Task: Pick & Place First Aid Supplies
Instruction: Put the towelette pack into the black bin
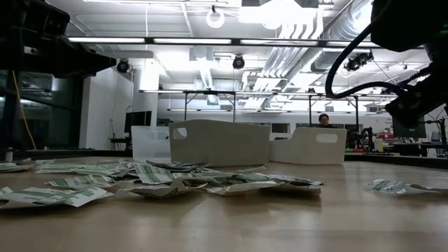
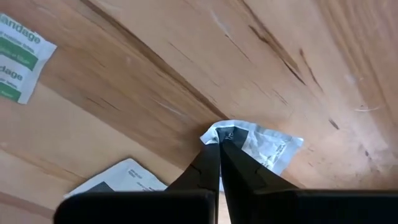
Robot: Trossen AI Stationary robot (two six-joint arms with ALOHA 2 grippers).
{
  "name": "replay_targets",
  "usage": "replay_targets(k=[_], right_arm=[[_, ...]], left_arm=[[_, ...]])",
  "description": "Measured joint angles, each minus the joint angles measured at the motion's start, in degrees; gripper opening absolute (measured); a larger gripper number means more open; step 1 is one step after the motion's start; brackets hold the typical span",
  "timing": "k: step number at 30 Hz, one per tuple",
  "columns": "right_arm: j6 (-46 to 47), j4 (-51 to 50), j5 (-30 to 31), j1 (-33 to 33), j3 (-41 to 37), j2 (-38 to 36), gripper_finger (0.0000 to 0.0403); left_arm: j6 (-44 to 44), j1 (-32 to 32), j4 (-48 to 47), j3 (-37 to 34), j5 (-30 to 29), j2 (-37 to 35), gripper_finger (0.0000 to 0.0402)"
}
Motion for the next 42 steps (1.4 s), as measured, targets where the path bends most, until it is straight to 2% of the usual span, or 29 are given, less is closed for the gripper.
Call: replay_targets(k=[7,11,30,42], right_arm=[[0.0,-0.7,9.5,0.9,-0.2,-5.1,0.0000],[-0.6,0.3,11.8,1.3,0.0,-8.3,0.0001],[-4.5,3.8,11.6,1.3,0.7,-10.9,0.0001],[-12.0,3.4,13.8,0.3,3.8,-11.7,0.0000]], left_arm=[[0.0,0.0,0.0,0.0,0.0,0.0,0.0096],[0.0,0.0,0.0,0.0,0.0,0.0,0.0096],[0.0,0.0,0.0,0.0,0.0,0.0,0.0096],[0.0,0.0,0.0,0.0,0.0,0.0,0.0096]])
